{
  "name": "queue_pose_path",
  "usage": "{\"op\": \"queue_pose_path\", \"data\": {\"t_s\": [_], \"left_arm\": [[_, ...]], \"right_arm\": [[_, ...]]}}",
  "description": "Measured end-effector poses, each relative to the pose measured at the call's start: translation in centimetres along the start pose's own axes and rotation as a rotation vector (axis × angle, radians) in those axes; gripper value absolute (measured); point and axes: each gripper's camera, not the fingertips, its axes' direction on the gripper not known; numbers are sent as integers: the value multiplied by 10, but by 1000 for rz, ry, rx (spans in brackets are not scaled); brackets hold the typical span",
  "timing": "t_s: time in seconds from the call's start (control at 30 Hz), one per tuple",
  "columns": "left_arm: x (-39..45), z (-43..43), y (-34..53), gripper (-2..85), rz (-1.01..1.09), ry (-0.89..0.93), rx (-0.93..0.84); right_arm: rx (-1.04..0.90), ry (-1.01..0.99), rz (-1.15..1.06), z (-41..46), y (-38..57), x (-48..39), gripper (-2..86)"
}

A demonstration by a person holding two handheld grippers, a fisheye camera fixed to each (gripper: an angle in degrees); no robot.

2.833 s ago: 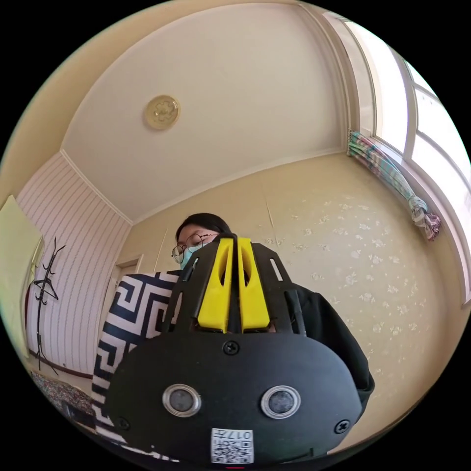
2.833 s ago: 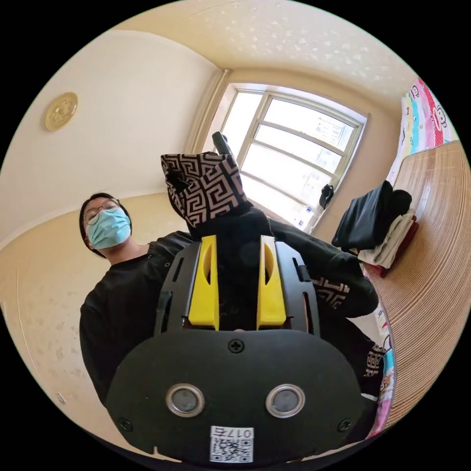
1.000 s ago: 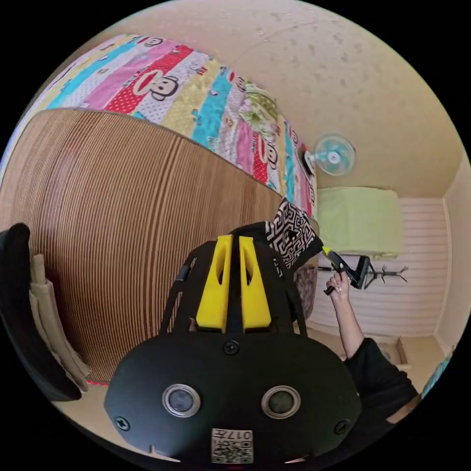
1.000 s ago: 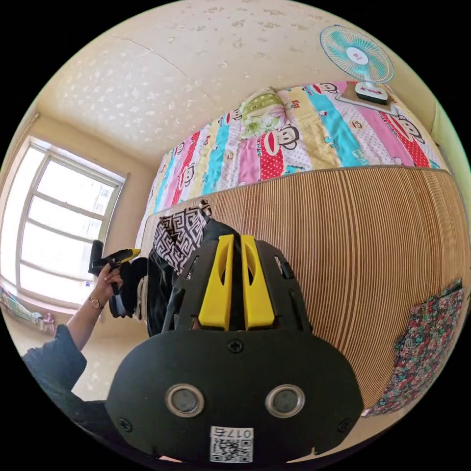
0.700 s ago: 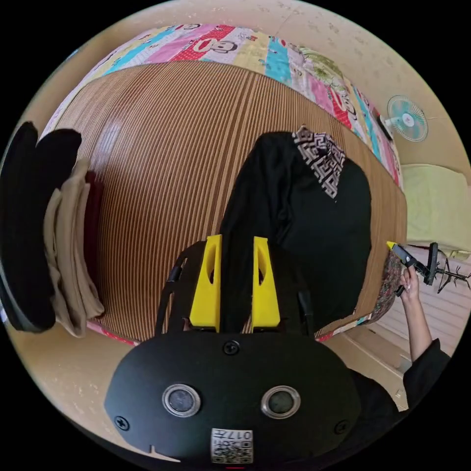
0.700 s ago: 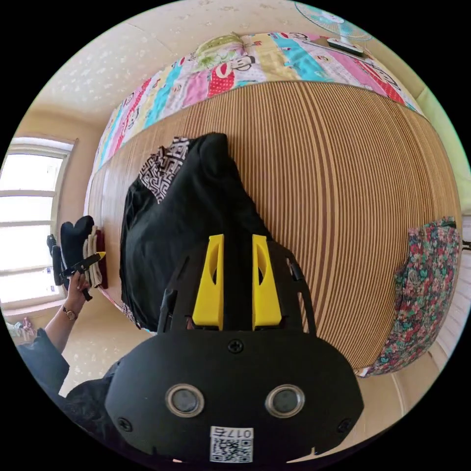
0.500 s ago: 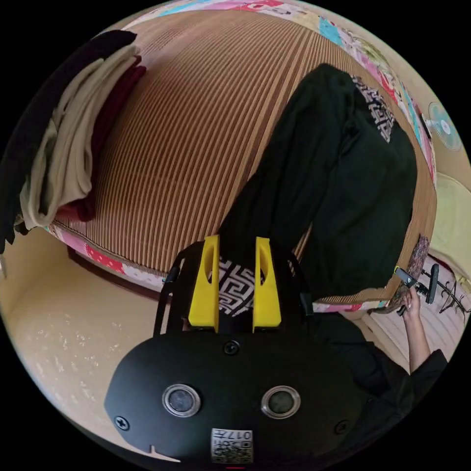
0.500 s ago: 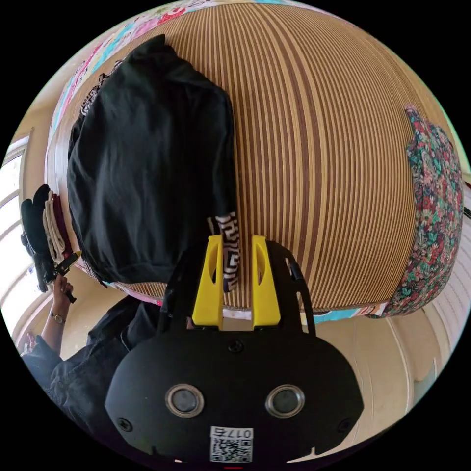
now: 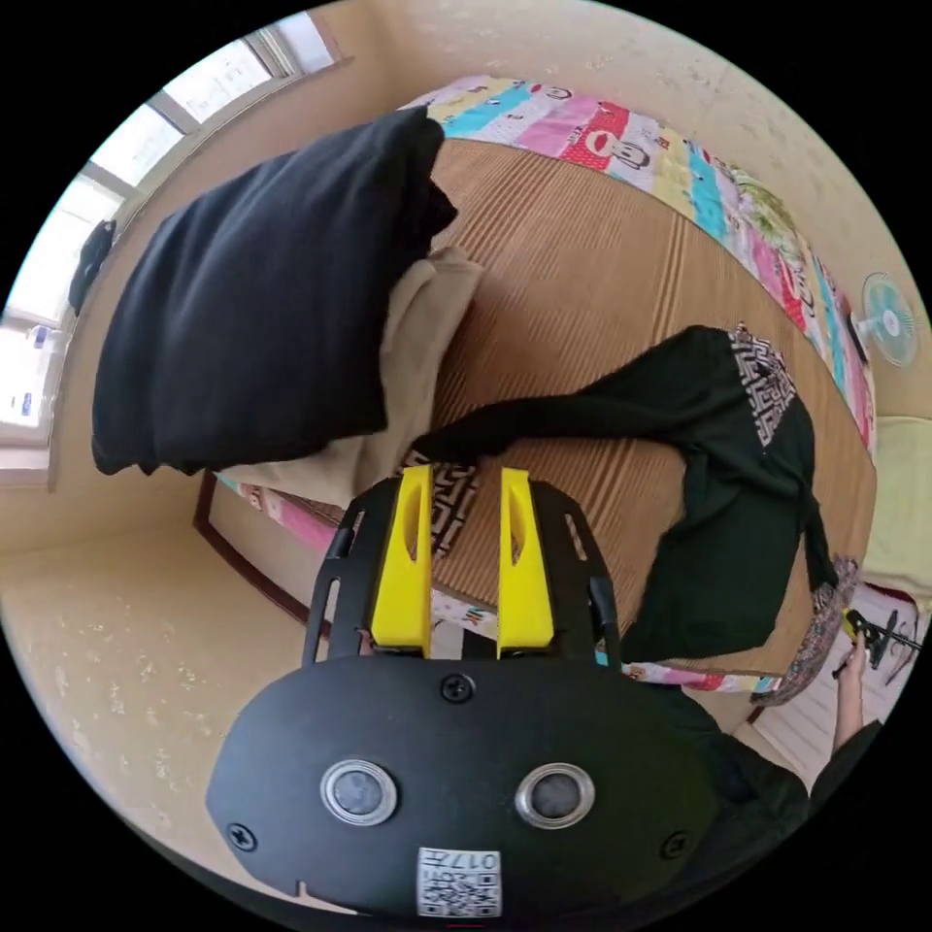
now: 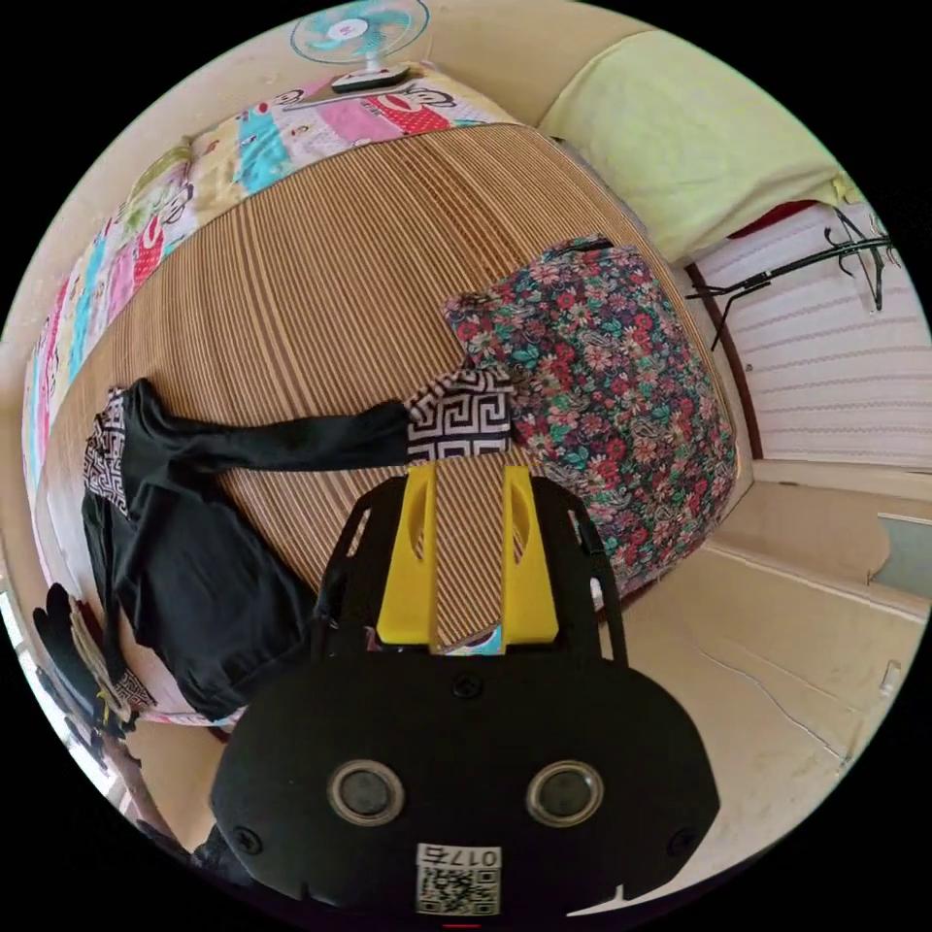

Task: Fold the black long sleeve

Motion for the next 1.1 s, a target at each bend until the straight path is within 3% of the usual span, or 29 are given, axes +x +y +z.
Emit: {"op": "queue_pose_path", "data": {"t_s": [0.07,0.13,0.23,0.33,0.5,0.57,0.63,0.7,0.87,0.93,1.1], "left_arm": [[42,44,16,109,123,208,-96],[79,87,28,108,236,262,-226],[124,159,53,103,362,256,-433],[125,174,68,46,410,108,-346],[78,201,101,27,320,159,-513],[44,216,118,39,208,213,-607],[10,217,122,54,66,302,-579],[-32,209,119,63,-98,382,-458],[-163,188,103,99,-609,563,46],[-188,198,96,101,-726,565,91],[-214,247,86,72,-881,436,-26]], "right_arm": [[-38,-77,-136,18,18,-36,101],[-103,-125,-358,47,48,-92,103],[-233,-138,-512,87,82,-140,101],[-310,-71,-521,114,113,-142,84],[-431,-86,-482,129,142,-101,48],[-484,-100,-458,137,149,-82,42],[-519,-162,-366,142,150,-59,40],[-513,-204,-304,142,147,-47,41],[-538,-166,-298,153,141,-43,39],[-533,-106,-332,155,141,-49,33],[-479,-22,-354,145,137,-55,25]]}}
